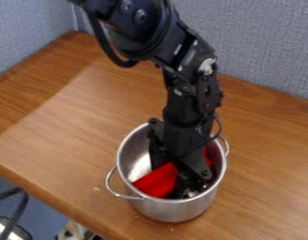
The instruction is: Put the red object in the metal pot
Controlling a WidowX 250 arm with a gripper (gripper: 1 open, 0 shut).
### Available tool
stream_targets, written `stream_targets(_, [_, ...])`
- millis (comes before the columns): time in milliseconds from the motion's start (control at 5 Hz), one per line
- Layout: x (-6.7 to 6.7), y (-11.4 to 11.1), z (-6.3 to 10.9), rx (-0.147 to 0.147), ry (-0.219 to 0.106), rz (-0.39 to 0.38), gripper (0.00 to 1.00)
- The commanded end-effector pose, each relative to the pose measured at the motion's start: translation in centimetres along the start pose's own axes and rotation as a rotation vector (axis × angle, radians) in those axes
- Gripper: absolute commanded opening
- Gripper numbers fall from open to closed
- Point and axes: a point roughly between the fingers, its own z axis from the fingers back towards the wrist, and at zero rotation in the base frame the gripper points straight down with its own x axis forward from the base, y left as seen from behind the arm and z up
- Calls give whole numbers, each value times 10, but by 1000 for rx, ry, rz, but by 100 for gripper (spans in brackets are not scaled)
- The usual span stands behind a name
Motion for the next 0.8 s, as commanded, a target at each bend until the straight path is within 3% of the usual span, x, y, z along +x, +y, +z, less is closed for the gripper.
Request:
stream_targets(0, [9,8,2,13,-33,-1,0])
stream_targets(400, [13,12,12,15,-38,40,0])
stream_targets(600, [14,13,8,19,-36,94,100])
